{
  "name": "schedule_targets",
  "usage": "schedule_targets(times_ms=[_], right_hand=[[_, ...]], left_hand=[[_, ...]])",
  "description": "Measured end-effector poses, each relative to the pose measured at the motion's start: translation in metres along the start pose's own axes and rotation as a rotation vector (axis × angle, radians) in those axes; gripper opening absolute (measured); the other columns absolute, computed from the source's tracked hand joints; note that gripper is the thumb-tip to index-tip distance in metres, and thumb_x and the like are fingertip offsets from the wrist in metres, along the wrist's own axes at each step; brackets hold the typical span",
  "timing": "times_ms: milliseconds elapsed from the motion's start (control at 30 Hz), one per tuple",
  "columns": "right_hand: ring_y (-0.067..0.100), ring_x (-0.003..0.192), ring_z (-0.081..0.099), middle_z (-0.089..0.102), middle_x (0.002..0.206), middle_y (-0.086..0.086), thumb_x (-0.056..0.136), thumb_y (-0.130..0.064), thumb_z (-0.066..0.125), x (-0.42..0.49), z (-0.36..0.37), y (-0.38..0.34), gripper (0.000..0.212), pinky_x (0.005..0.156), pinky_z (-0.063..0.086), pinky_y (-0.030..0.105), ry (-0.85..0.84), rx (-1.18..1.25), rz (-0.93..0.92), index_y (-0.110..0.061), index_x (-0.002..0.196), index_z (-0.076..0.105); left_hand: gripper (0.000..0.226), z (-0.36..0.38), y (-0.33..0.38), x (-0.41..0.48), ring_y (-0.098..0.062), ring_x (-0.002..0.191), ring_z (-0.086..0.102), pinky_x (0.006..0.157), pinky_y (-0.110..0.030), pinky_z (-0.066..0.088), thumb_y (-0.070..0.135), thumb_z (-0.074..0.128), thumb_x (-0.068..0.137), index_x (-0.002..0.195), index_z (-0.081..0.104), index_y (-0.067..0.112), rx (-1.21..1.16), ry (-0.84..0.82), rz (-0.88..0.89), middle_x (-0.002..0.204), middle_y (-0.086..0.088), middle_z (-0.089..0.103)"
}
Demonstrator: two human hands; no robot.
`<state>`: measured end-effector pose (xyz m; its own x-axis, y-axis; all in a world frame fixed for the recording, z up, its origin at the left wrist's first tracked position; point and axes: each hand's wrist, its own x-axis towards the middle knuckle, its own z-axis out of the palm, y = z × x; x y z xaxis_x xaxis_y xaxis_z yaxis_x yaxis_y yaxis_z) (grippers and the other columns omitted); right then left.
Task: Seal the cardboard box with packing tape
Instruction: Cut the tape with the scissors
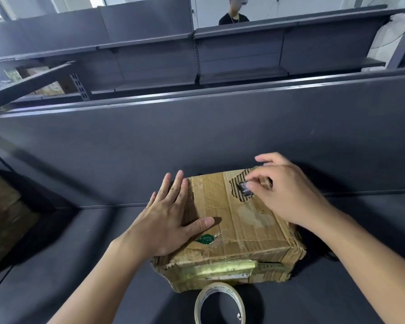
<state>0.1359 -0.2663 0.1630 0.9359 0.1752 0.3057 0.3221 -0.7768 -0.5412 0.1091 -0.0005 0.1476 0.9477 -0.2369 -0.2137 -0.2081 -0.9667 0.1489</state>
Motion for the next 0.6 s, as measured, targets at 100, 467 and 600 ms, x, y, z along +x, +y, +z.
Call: schedule_targets(times_ms=[100, 467, 600], right_hand=[[0.012, 0.12, 0.056, 0.056, 0.131, -0.011, 0.08, -0.036, 0.082, 0.025, 0.001, 0.001, 0.047, 0.098, 0.042, 0.029, -0.16, -0.002, 0.13, -0.031, 0.122, 0.063], [0.028, 0.081, 0.061, 0.061, 0.093, 0.004, 0.073, 0.0, 0.058, 0.049, 0.018, -0.012, 0.019, 0.058, 0.041, 0.03, -0.34, -0.495, 0.269, -0.014, 0.086, 0.058], [0.026, 0.077, 0.061, 0.061, 0.086, 0.002, 0.069, -0.001, 0.059, 0.049, 0.019, -0.002, 0.016, 0.054, 0.042, 0.028, -0.301, -0.389, 0.265, -0.015, 0.078, 0.056]], left_hand=[[0.126, -0.001, -0.002, -0.001, -0.009, 0.147, -0.04, 0.13, -0.04, -0.004, 0.099, 0.014, 0.068, 0.16, -0.019, 0.02, -0.021, 0.004, 0.005, 0.162, 0.016, -0.036], [0.12, 0.0, -0.001, 0.0, -0.006, 0.147, -0.039, 0.128, -0.032, -0.008, 0.095, 0.022, 0.074, 0.16, -0.017, 0.021, -0.024, 0.052, 0.038, 0.163, 0.017, -0.034], [0.123, 0.003, -0.002, 0.001, -0.007, 0.149, -0.037, 0.129, -0.037, -0.007, 0.098, 0.019, 0.071, 0.162, -0.014, 0.022, -0.062, 0.089, 0.056, 0.164, 0.016, -0.031]])
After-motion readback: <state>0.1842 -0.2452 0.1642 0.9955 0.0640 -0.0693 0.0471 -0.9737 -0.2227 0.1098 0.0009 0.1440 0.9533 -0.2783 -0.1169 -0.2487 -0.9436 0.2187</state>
